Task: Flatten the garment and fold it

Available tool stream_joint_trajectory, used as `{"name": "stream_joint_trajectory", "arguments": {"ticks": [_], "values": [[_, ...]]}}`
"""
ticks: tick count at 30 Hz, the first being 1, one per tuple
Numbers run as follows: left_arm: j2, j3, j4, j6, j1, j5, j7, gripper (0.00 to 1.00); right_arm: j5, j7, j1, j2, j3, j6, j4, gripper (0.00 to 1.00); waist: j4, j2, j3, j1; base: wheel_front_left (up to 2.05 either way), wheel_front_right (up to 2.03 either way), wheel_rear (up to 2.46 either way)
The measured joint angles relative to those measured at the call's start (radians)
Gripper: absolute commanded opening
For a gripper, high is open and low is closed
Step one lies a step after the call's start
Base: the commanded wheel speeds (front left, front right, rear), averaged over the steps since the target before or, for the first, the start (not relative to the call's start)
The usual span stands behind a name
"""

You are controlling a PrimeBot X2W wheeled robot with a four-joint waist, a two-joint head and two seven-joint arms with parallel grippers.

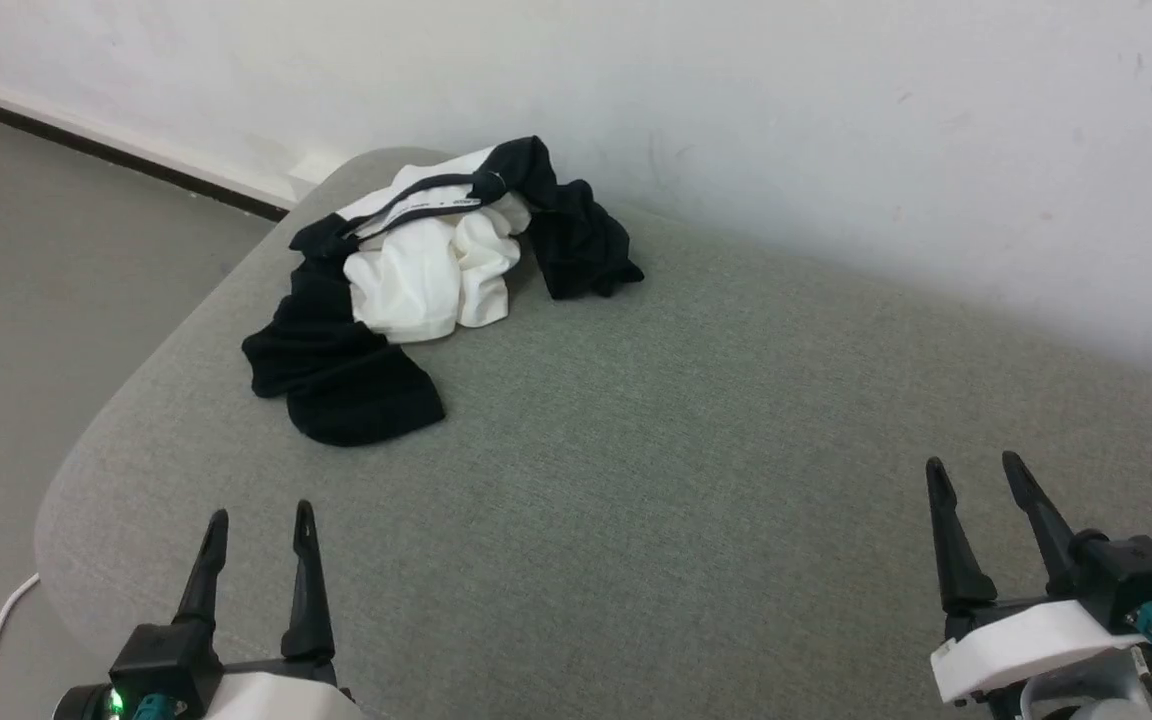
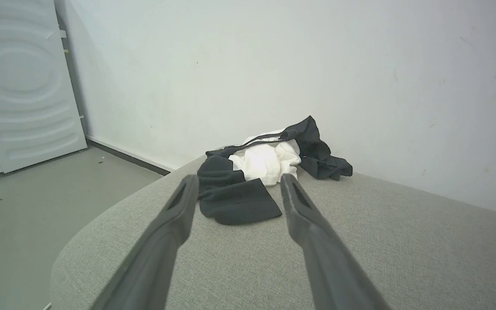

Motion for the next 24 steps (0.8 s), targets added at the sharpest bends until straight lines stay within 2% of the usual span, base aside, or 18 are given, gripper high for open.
{"name": "stream_joint_trajectory", "arguments": {"ticks": [24], "values": [[-0.001, 0.003, -0.006, 0.003, 0.032, -0.021, -0.052, 1.0, 0.025, -0.049, 0.0, 0.0, -0.026, 0.0, 0.038, 1.0, 0.107, 0.0, -0.009, 0.0, 0.0, 0.0, 0.0]]}}
